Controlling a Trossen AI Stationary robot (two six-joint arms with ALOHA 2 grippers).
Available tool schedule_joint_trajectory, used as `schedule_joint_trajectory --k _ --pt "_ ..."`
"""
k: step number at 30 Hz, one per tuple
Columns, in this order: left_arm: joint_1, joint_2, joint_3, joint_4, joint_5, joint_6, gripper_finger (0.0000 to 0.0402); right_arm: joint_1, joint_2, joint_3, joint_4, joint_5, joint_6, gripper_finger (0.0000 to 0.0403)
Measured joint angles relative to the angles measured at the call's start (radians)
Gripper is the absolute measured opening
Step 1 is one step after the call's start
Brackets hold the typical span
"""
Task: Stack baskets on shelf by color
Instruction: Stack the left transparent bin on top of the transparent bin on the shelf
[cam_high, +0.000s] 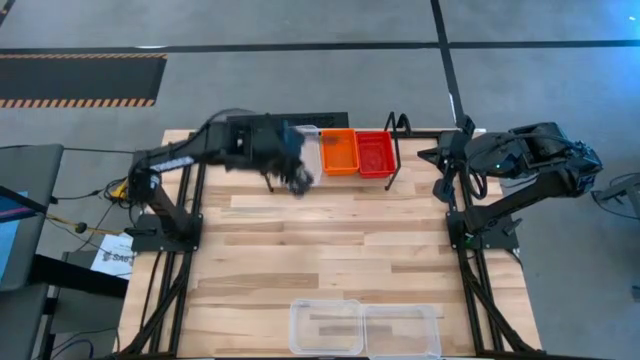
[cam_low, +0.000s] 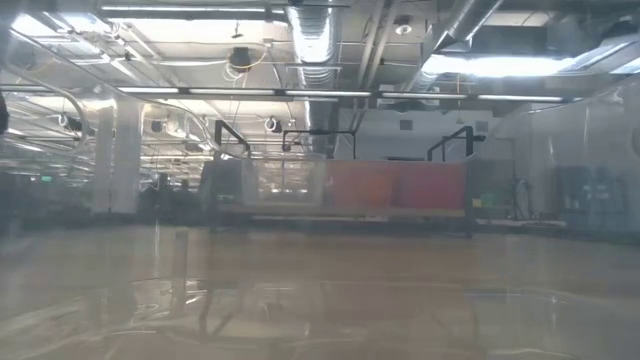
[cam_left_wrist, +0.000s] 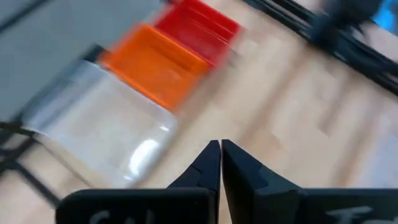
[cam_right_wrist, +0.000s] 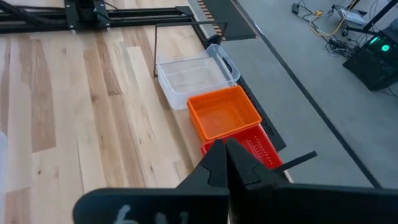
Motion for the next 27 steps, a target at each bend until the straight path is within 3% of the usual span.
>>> schedule_joint_trajectory --k 8,11,16,19,27 --pt "-0.285 0.030 -0.026 -0.143 -0.016 -0.309 0.0000 0.000 0.000 0.000 0.000 0.000 0.039 0.0001" --pt "-0.364 0.054 -0.049 -0.183 0.009 -0.322 0.0000 0.000 0.000 0.000 0.001 -0.003 0.060 0.0001" --pt "-0.420 0.112 -0.108 -0.191 0.173 -0.214 0.0000 0.000 0.001 0.000 0.000 -0.066 0.147 0.0001" --pt "-0.422 0.163 -0.131 -0.142 0.215 -0.122 0.0000 0.000 0.009 0.000 0.001 -0.110 0.177 0.0001" --pt "-0.392 0.329 -0.137 0.031 0.380 0.254 0.0008 0.000 0.035 0.000 0.000 -0.133 0.196 0.0001"
